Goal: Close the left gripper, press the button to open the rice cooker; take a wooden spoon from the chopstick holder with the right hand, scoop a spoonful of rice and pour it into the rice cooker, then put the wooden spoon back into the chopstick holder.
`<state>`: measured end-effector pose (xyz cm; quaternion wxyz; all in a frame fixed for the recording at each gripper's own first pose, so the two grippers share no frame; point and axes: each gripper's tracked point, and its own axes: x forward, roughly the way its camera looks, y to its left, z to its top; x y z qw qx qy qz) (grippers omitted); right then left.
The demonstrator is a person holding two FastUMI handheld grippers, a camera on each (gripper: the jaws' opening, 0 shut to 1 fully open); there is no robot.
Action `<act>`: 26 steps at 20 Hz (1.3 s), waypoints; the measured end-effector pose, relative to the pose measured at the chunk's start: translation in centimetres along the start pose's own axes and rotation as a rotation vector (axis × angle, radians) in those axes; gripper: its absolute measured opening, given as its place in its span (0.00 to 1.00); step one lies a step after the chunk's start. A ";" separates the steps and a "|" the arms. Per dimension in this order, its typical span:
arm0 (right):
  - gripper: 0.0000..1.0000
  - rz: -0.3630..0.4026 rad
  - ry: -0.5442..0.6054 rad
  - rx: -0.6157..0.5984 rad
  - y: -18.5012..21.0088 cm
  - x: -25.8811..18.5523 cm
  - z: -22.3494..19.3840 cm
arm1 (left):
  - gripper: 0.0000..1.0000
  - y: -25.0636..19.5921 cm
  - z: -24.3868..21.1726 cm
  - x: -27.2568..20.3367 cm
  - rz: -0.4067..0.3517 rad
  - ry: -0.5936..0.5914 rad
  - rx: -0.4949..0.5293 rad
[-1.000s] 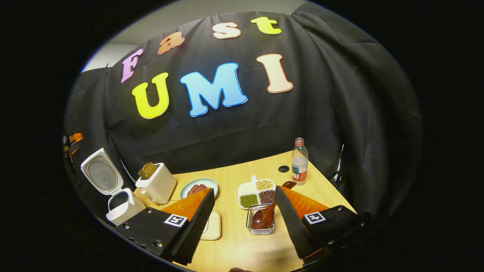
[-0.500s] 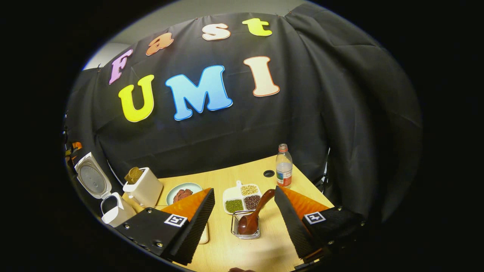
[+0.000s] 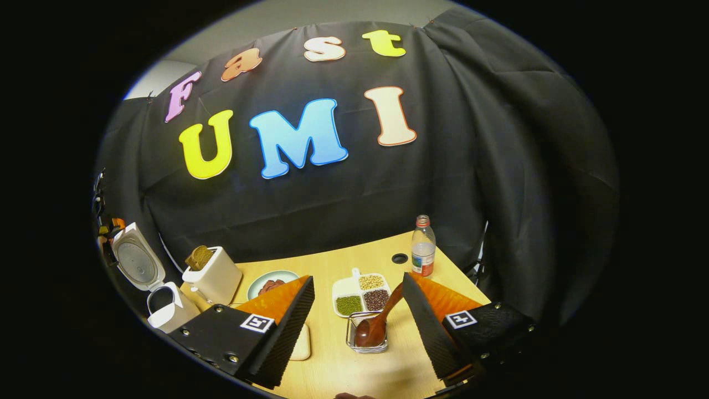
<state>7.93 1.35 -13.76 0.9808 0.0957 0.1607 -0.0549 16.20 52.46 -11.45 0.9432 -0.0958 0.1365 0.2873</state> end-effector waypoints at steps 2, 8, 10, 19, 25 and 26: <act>0.97 0.027 -0.011 -0.009 0.9 -0.3 0.2 | 0.97 -0.5 -0.4 -1.1 -0.001 -0.015 0.007; 1.00 0.145 -0.024 -0.028 5.0 -3.1 -0.2 | 0.98 -2.3 -3.4 -6.6 -0.010 -0.079 0.007; 1.00 0.194 -0.040 -0.048 6.1 -4.4 -0.2 | 0.94 -3.1 -5.0 -8.3 -0.019 -0.087 -0.009; 0.97 0.246 -0.045 -0.101 6.6 -7.7 -0.9 | 0.96 -5.3 -12.4 -12.9 -0.075 -0.064 -0.036; 0.97 0.211 -0.031 -0.108 5.2 -8.4 -1.1 | 0.92 -5.0 -16.8 -14.3 -0.044 -0.027 -0.043; 0.97 0.208 -0.029 -0.105 5.1 -8.5 -1.1 | 0.92 -5.3 -17.6 -14.3 -0.041 -0.014 -0.032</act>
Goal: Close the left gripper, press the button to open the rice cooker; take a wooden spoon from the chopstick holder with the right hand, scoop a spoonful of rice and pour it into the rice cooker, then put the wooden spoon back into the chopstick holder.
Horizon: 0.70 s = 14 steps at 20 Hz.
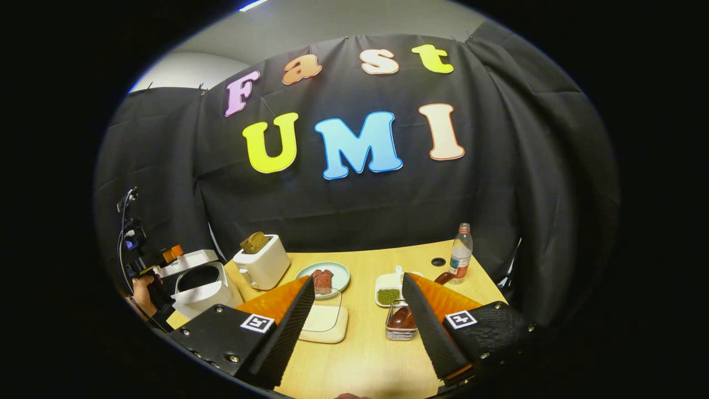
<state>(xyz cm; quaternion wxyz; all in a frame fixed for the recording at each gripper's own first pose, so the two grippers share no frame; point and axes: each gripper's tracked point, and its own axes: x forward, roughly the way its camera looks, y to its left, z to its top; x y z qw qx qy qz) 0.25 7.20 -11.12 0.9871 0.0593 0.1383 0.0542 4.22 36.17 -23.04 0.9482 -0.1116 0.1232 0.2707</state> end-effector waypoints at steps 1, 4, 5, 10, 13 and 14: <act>0.97 0.001 -0.005 0.002 0.1 -0.1 0.1 | 0.92 -0.1 -0.9 -0.1 0.003 0.013 0.012; 0.96 0.040 -0.024 0.019 1.1 -0.4 0.6 | 0.92 -0.4 -2.7 -1.2 0.021 0.044 0.021; 0.96 0.042 -0.023 0.016 1.0 -0.4 0.5 | 0.92 -0.4 -2.9 -1.4 0.026 0.051 0.031; 0.97 0.056 -0.006 0.003 2.1 -0.3 0.3 | 0.94 -0.4 -4.2 -1.3 0.023 0.088 0.033; 0.96 0.067 -0.005 -0.006 2.9 -0.4 0.2 | 0.94 -0.4 -6.1 -1.3 0.012 0.140 0.021; 0.97 0.069 -0.006 -0.009 3.0 -0.4 0.2 | 0.91 -0.5 -6.7 -1.3 0.012 0.153 0.029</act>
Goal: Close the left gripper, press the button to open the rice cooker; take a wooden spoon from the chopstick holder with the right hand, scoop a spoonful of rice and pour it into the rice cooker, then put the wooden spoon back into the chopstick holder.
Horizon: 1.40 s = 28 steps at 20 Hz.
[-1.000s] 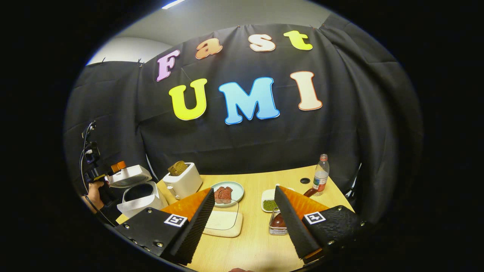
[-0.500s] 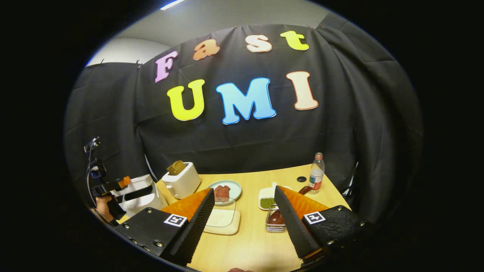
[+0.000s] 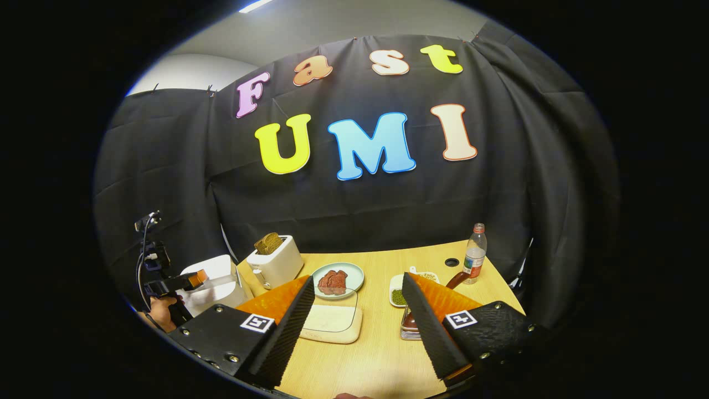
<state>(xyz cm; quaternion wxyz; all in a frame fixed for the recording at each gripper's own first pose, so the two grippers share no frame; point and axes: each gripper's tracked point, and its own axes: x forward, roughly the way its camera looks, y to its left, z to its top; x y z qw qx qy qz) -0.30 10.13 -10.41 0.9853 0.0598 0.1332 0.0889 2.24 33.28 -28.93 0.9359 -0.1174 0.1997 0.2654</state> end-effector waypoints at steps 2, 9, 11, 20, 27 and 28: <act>0.97 0.004 -0.005 0.002 0.2 -0.2 0.2 | 0.97 0.1 -0.3 -0.1 0.005 0.001 0.038; 0.96 -0.011 0.005 0.017 0.2 -0.5 -0.4 | 0.99 0.6 -1.7 0.5 0.015 0.059 0.078; 0.97 -0.012 0.011 0.025 0.2 -0.6 -0.7 | 0.96 0.7 -1.8 0.5 0.011 0.084 0.068; 0.96 -0.022 -0.009 0.048 -0.2 -1.2 -0.3 | 0.95 1.2 -0.3 0.4 0.005 0.072 0.020; 0.97 -0.047 -0.053 0.022 -1.3 -1.4 1.2 | 0.98 -1.5 7.4 -5.9 -0.097 -0.153 0.012; 0.97 -0.029 -0.073 0.023 -0.8 -1.5 2.1 | 0.98 -2.8 8.7 -7.5 -0.127 -0.186 0.026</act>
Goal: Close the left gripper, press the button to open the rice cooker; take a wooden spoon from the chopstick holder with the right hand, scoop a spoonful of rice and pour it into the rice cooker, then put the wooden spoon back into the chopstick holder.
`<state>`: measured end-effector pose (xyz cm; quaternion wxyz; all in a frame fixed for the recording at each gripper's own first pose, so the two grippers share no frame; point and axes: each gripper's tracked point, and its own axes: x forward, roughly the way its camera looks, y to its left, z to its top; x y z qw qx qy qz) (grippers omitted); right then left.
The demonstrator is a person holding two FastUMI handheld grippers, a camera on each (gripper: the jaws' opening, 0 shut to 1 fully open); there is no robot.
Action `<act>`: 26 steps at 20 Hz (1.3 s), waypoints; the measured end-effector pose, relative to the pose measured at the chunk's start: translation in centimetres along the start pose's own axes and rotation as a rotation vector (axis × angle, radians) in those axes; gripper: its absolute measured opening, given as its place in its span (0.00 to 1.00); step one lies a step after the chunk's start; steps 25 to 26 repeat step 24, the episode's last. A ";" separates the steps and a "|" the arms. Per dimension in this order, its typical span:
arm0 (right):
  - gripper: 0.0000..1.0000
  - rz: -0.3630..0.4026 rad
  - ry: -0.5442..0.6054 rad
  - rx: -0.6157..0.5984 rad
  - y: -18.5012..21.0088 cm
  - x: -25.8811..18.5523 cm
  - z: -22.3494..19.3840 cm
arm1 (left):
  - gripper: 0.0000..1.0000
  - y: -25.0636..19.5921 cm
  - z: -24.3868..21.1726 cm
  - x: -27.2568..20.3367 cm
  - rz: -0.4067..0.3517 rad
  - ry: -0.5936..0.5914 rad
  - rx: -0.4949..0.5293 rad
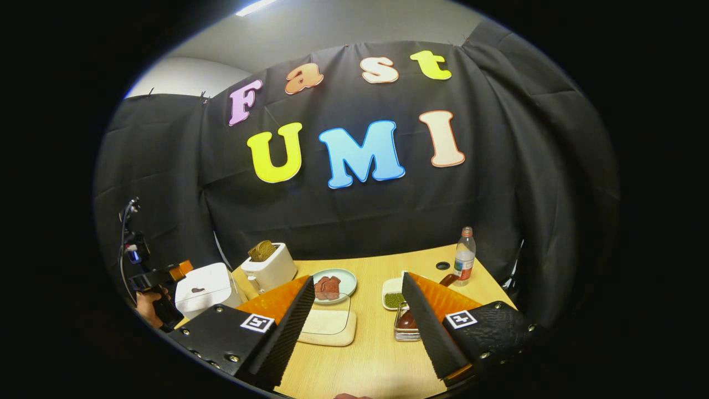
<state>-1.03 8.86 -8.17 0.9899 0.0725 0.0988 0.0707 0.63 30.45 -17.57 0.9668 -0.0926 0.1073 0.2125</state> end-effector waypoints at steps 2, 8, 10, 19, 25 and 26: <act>0.96 0.003 -0.040 -0.005 0.1 0.1 1.5 | 0.97 -2.8 3.4 -2.2 -0.052 -0.083 0.034; 0.97 -0.033 -0.119 -0.038 1.0 -0.8 6.5 | 0.96 -13.2 11.0 -11.0 -0.264 -0.234 0.031; 0.97 -0.046 -0.149 -0.035 1.2 -1.6 8.0 | 0.95 -15.7 12.1 -13.2 -0.311 -0.252 0.030; 0.96 -0.075 -0.198 -0.064 2.6 -3.7 8.7 | 0.98 -16.8 11.2 -16.3 -0.397 -0.258 0.069; 0.96 -0.088 -0.202 -0.076 3.5 -3.7 8.7 | 0.98 -15.4 11.1 -15.9 -0.405 -0.263 0.058; 0.96 -0.088 -0.202 -0.076 3.5 -3.7 8.7 | 0.98 -15.4 11.1 -15.9 -0.405 -0.263 0.058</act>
